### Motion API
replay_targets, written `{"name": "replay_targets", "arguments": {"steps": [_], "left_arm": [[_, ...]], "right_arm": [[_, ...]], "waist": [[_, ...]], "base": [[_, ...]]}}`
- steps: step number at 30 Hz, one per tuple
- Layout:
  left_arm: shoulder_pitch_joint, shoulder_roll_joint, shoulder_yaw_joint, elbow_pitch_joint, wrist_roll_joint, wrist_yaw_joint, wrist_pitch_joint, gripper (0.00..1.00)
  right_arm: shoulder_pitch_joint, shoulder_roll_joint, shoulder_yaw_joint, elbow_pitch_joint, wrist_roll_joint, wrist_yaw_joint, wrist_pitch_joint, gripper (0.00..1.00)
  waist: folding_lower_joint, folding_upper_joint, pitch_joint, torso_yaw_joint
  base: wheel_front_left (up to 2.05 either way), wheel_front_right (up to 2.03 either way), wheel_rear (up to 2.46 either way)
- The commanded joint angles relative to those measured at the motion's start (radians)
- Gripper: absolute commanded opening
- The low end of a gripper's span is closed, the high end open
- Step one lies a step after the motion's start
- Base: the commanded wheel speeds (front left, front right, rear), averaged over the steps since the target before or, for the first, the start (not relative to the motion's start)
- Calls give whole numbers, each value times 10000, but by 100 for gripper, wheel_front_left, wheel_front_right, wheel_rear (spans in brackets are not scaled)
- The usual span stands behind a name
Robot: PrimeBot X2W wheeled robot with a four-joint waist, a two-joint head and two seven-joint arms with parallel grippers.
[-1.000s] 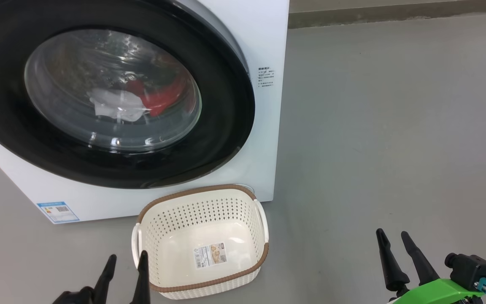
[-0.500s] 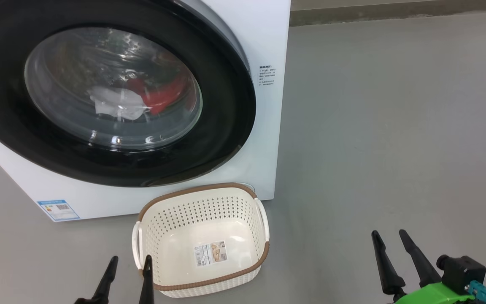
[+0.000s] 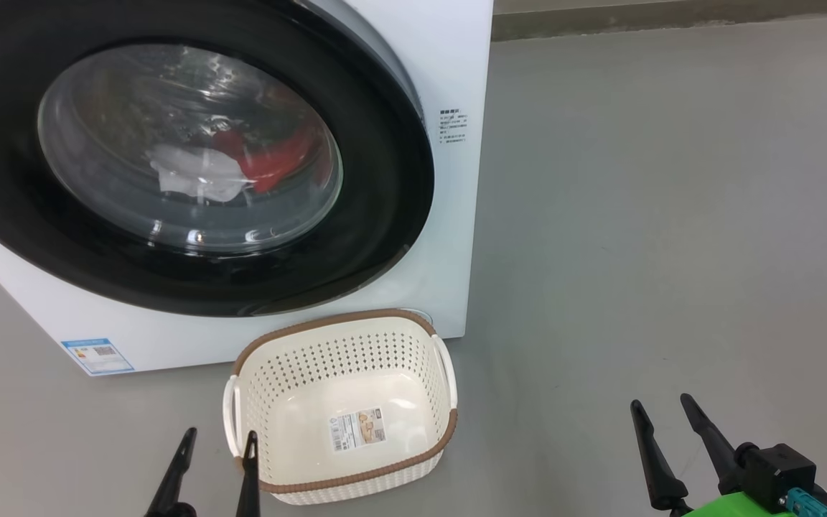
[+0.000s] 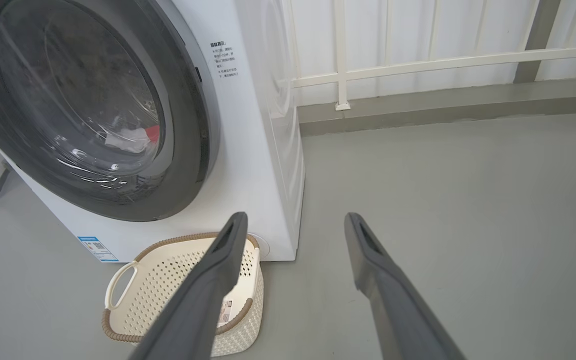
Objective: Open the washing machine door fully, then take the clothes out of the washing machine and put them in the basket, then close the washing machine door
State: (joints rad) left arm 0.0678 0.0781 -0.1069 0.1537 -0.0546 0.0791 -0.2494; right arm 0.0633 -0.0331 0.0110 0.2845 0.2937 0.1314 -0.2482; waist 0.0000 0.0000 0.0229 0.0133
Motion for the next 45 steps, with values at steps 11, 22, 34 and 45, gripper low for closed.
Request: {"name": "replay_targets", "arguments": {"steps": [11,22,34,45], "left_arm": [[-8,-89,562,-124,152,-50,-124,100],[-9,-153,640,-113,219,-126,-124,100],[-6,-211,766,-169,105,-220,-124,100],[-365,-258,612,-258,16,-440,-124,100]], "right_arm": [[-36,-172,-19,-242,103,-7,-136,100],[-42,-171,-63,-416,97,-7,-136,100],[-674,-171,475,-738,1039,-7,-136,0],[-3427,-319,1031,-664,2977,-7,-136,0]], "waist": [[0,0,47,-23],[0,0,16,6],[0,0,45,33],[0,0,621,389]], "base": [[0,0,0],[0,0,0],[0,0,0],[0,0,0]]}}
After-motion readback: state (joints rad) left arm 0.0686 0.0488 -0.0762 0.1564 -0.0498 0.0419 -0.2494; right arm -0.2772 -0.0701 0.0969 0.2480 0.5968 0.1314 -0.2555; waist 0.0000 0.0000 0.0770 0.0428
